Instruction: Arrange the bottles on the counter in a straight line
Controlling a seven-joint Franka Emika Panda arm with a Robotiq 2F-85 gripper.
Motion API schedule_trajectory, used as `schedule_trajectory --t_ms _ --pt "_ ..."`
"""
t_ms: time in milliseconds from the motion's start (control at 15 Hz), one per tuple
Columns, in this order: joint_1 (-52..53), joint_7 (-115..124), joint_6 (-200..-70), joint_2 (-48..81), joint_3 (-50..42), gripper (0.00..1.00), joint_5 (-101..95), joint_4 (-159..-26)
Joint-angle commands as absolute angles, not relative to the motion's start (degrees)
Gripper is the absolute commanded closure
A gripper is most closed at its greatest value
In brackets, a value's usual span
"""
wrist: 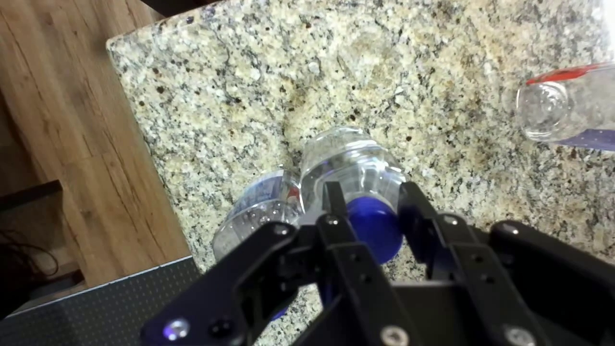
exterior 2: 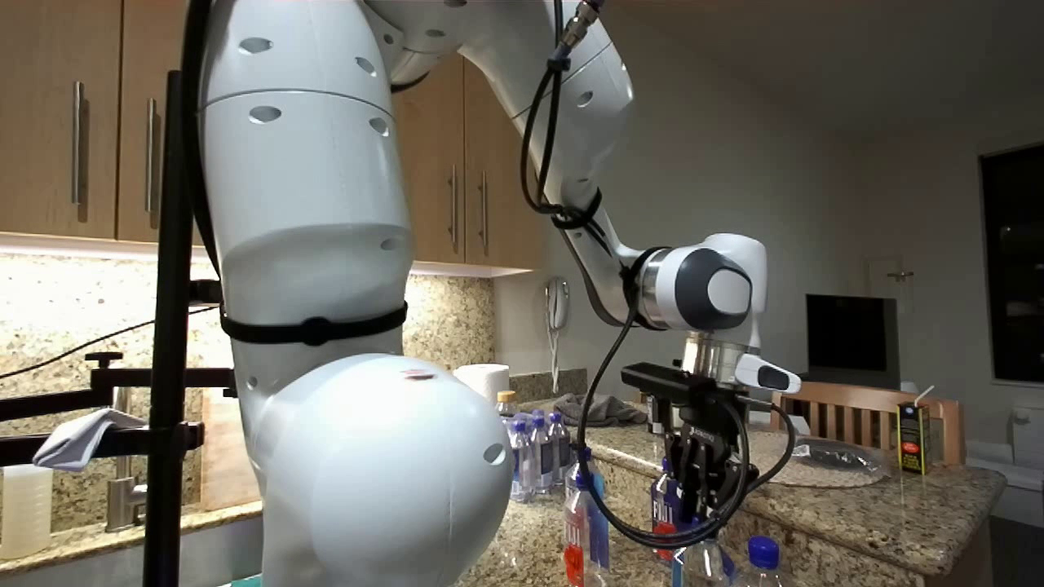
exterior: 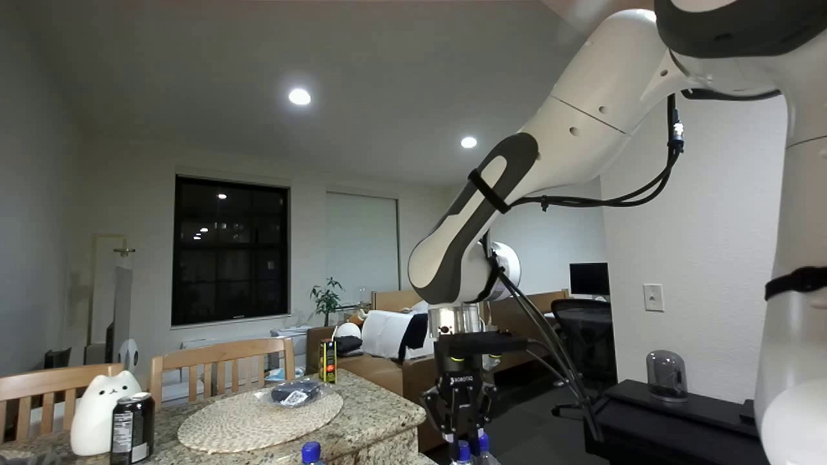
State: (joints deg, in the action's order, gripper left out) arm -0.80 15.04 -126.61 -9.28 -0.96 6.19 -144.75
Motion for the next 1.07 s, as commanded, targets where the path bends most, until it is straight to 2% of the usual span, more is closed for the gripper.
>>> schedule_trajectory --t_ms 0,67,133,533,667,1000 --pt "-1.31 15.29 -126.49 -9.41 -0.52 0.84 5.19 -143.65" --pt "-1.26 15.27 -126.50 -9.31 -0.48 0.43 5.24 -143.59" --pt "-1.28 15.52 -126.37 -9.19 -0.41 0.42 5.08 -143.49" --pt "-1.21 15.48 -126.48 -9.19 -0.33 0.05 5.25 -142.18" --pt "-1.22 15.54 -126.48 -9.25 -0.31 0.00 5.21 -142.01" --pt "-0.56 14.47 -125.71 -9.65 -0.08 0.00 6.44 -142.02"
